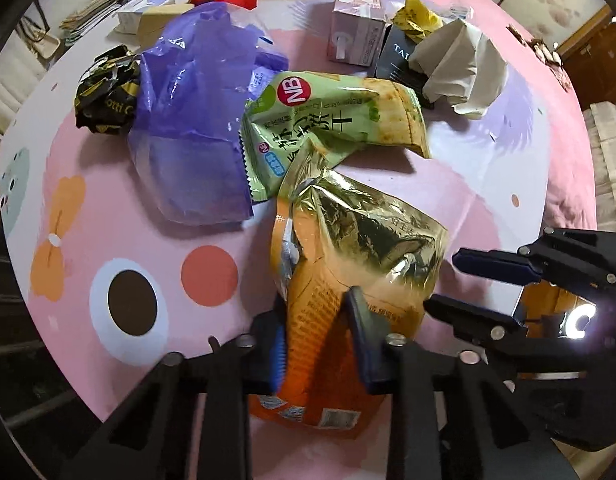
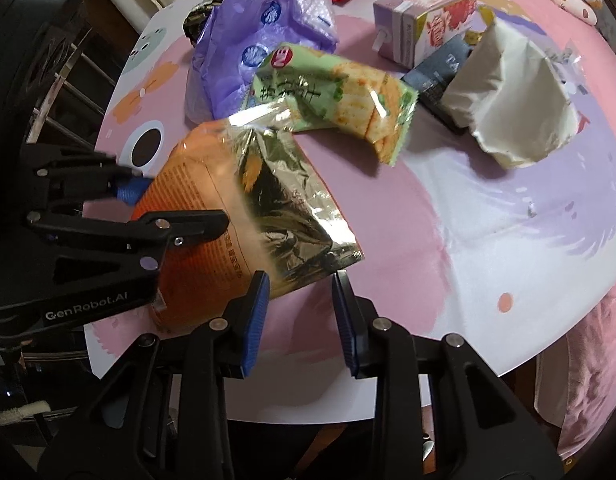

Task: Collect trash
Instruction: 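Grasp the orange-gold snack bag with the left gripper while the right gripper grasps the green NB cracker wrapper, then lift the orange bag with the left gripper while the right gripper lifts the green wrapper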

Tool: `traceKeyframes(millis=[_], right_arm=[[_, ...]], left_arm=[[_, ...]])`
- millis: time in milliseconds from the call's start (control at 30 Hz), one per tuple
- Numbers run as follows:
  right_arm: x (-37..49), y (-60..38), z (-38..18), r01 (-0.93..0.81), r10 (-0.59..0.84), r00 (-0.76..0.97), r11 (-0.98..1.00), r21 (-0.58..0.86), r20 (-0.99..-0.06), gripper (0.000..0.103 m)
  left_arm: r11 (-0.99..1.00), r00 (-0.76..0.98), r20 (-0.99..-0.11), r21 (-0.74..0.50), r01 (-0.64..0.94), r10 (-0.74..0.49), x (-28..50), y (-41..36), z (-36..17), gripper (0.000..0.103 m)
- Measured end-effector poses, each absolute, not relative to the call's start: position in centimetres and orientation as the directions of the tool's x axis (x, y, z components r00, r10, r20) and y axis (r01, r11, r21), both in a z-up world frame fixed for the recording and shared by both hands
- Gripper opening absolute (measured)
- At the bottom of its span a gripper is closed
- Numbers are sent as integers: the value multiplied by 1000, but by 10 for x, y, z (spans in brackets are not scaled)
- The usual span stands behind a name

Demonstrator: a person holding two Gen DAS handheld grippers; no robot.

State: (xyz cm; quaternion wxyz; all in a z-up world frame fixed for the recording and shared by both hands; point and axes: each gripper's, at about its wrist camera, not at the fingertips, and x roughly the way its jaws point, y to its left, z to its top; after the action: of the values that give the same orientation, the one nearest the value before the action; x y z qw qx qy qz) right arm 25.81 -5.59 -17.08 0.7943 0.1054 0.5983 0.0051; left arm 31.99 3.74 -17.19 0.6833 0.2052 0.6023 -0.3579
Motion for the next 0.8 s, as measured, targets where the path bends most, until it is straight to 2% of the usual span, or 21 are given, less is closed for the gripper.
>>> traceKeyframes(millis=[67, 133, 467, 500, 533, 600, 800], right_arm=[[259, -60, -165, 119, 124, 301, 979, 166, -945, 30], [261, -67, -158, 123, 118, 317, 979, 164, -941, 30], [303, -92, -124, 42, 46, 401, 997, 68, -915, 31], [311, -90, -121, 9, 36, 406, 999, 43, -913, 38], [319, -87, -121, -18, 29, 409, 1000, 24, -912, 50], [333, -78, -119, -108, 46, 421, 994, 1, -906, 61], [367, -51, -147, -343, 87, 365, 938, -47, -927, 64]], left_arm=[[675, 22, -967, -162, 720, -256, 315, 38, -169, 13], [695, 22, -962, -180, 696, -271, 312, 42, -164, 9], [822, 120, -964, -133, 554, -238, 315, 82, -127, 7], [837, 132, -963, -132, 531, -236, 314, 85, -123, 7], [847, 139, -962, -134, 515, -236, 315, 90, -119, 7], [864, 143, -960, -144, 483, -240, 314, 94, -115, 7], [878, 134, -964, -143, 457, -227, 317, 109, -112, 6]])
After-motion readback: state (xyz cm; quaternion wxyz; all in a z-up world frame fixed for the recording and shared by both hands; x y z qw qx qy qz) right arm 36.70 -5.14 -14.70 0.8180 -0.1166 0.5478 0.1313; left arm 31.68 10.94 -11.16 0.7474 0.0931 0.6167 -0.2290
